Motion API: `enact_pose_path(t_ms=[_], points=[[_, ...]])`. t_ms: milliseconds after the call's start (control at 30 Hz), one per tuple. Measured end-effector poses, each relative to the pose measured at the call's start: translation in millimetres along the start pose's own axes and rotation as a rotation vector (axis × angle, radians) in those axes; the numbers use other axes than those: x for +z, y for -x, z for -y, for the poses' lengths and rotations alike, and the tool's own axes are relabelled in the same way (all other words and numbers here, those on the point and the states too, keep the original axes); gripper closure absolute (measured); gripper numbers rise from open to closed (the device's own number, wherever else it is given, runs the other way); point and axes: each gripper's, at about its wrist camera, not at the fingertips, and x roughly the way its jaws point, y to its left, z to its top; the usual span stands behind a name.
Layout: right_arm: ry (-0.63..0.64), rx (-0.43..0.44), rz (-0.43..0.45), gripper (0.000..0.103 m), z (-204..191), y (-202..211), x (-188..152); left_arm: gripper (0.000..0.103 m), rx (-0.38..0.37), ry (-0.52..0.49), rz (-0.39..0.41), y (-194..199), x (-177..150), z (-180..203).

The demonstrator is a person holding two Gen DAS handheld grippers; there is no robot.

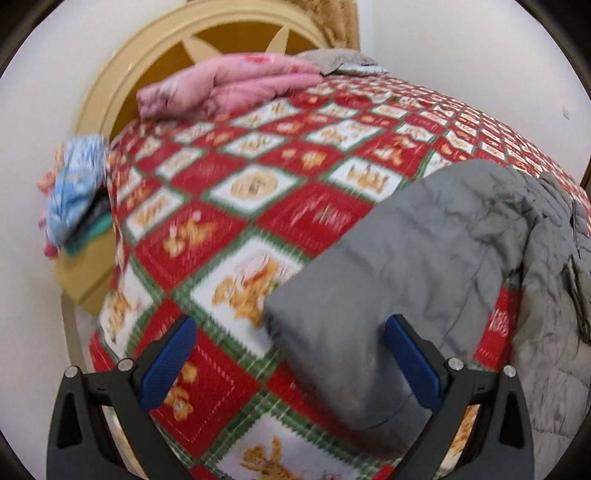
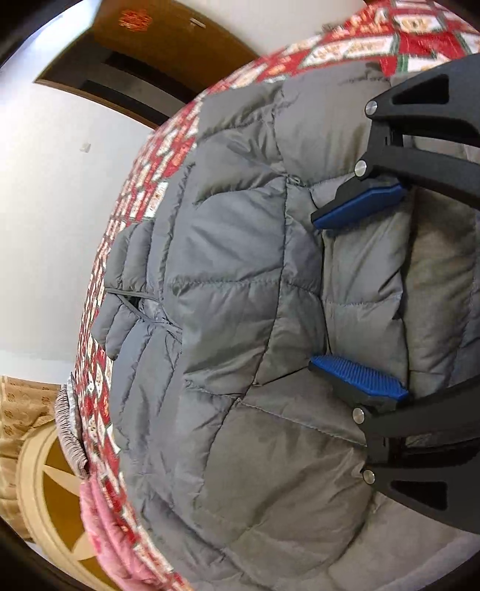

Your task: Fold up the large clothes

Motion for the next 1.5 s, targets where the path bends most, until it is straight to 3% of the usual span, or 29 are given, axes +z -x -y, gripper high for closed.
enact_pose_path(t_ms=[167,333,433,633,833,967,1100,1333,1500], points=[[0.047,-0.065,0.019,0.031,-7.6,3.8,-1.1,0.011,-0.089,0.019,-0.028,-6.1,-5.4,15.4],[0.056,-0.082,0.037,0.031,-8.8,10.1,-2.8,0.067,-0.094,-0.089,-0.002,-13.8,-1.1,42.6],[0.02,-0.034,0.049,0.031,-3.2,17.2,-5.3,0.086,-0.05,-0.136,0.028,-9.9,11.7,44.1],[-0.1,0.012,0.109,0.031,18.3,30.5,-9.4,0.089,0.123,-0.184,0.2,15.2,72.8,46.7],[-0.177,-0.072,0.092,0.031,39.5,38.0,-5.4,0.089,0.176,-0.274,0.422,69.1,112.7,78.0],[-0.197,-0.111,0.107,0.031,52.4,42.9,-5.0,0.089,0.074,-0.365,0.507,102.6,113.7,128.7],[-0.193,-0.162,0.093,0.031,57.2,39.7,-12.3,0.089,-0.024,-0.501,0.556,115.6,80.7,198.9],[-0.262,-0.128,0.067,0.031,69.7,32.9,-27.6,0.089,-0.188,-0.672,0.532,114.2,29.0,295.4],[-0.308,-0.132,0.052,0.031,74.4,29.4,-32.3,0.089,-0.25,-0.757,0.502,112.9,5.7,339.0]])
